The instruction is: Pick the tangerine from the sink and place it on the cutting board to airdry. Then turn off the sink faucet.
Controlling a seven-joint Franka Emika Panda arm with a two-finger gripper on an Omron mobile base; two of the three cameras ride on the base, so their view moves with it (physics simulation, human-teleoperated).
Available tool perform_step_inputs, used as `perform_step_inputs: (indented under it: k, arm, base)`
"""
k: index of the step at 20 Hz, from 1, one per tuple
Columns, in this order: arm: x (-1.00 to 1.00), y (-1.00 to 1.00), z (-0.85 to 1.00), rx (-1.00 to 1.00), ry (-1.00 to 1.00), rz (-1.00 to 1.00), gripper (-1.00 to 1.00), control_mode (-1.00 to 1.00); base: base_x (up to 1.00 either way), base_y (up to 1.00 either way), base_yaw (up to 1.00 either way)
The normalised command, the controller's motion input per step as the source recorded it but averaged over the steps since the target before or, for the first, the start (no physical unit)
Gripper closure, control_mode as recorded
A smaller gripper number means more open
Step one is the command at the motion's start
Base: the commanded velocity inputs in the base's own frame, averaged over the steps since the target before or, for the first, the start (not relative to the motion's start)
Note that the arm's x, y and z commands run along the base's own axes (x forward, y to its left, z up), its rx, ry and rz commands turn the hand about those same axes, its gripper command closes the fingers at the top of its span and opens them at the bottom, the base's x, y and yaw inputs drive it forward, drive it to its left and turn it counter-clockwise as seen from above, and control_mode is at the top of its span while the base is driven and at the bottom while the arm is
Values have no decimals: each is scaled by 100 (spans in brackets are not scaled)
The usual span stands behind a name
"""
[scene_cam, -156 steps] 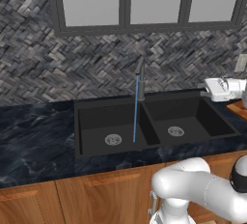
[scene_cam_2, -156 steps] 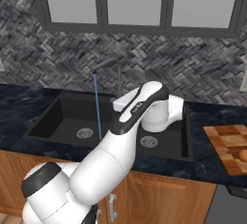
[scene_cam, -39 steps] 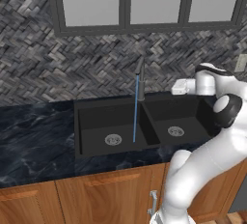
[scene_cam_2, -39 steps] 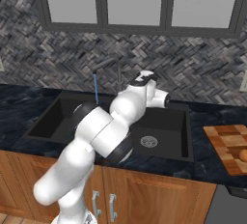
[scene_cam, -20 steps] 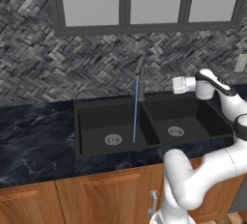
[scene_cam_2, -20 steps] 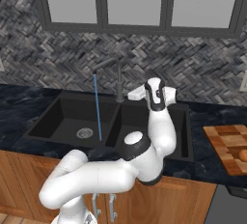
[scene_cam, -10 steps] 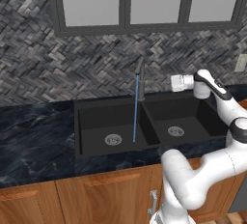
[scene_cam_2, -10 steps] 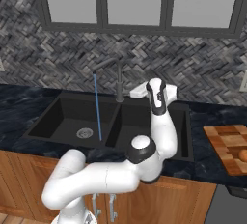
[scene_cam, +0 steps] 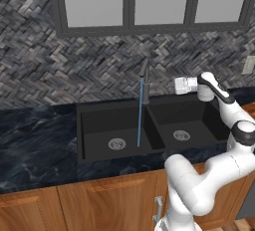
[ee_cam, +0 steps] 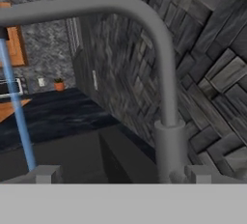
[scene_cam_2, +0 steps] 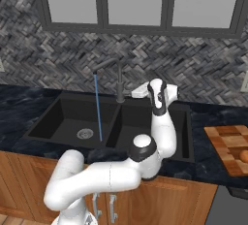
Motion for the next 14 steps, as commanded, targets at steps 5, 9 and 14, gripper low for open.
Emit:
perform_step_inputs:
  k: [5,9,14]
  arm:
    - [12,0,-16,0,0,0,-100,-100]
    - [23,0,-6,0,0,0,-100,-100]
    - [24,0,-10,0,0,0,-100,-100]
  base:
    - [0,0,0]
    - [0,0,0]
    - [0,0,0]
